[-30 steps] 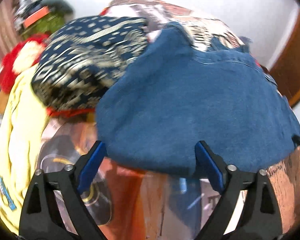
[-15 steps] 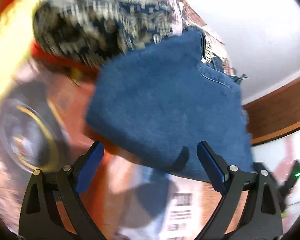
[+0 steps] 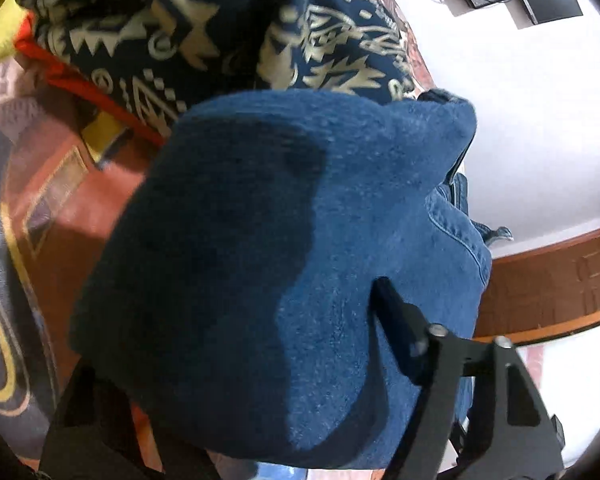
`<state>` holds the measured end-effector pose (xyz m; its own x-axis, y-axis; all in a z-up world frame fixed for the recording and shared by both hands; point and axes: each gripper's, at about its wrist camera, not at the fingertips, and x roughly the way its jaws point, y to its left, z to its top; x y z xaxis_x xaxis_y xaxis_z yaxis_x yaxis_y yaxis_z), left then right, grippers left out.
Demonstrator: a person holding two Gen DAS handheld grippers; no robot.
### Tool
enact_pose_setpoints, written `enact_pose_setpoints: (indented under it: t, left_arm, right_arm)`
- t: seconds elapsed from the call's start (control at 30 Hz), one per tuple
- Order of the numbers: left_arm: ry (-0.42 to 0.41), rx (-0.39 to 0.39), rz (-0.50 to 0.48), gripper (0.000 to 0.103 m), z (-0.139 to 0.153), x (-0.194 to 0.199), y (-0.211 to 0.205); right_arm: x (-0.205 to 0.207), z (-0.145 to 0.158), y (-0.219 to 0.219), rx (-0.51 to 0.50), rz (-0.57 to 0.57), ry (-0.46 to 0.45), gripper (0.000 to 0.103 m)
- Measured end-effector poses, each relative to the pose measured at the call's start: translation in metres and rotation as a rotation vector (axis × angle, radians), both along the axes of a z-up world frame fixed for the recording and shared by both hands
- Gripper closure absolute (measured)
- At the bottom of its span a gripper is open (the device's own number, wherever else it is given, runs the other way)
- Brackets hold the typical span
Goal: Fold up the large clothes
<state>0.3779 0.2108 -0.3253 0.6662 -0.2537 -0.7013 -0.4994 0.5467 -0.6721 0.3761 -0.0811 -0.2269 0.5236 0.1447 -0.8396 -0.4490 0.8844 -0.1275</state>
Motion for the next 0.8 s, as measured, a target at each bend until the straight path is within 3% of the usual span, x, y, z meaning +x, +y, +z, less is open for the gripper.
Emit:
enact_pose_setpoints:
  t: [0.1,0.27,0.47,0.57,0.7,0.8]
  left_arm:
    - [-0.012,0.076,-0.022,0.057,0.021,-0.005,-0.008]
    - [-0.079,0.282,-0.107,0.074,0.085,-0.01,-0.037]
    - [-0.282,0.398,-0.176,0.079,0.175,-0.034,-0.076]
    - [-0.352,0.464,-0.186,0.08,0.206,-0.053,-0.086]
    - [-0.383,0.498,-0.158,0.081,0.225,-0.085,-0.075]
    - [-0.363,0.518,-0.128,0.081,0.228,-0.098,-0.067]
  right_arm:
    - [-0.004,0.006,0.002,0.001,0.009,0.003,0.028]
    - [-0.011,0.019,0.01,-0.008,0.034,-0.004,0.028]
    - [-0.018,0.045,0.021,0.025,0.053,-0.012,0.028]
    - [-0.02,0.059,0.034,0.057,0.075,-0.021,0.028]
    - [-0.024,0.062,0.062,0.117,0.125,0.051,0.028]
    - [-0.034,0.046,0.096,0.146,0.199,0.144,0.028]
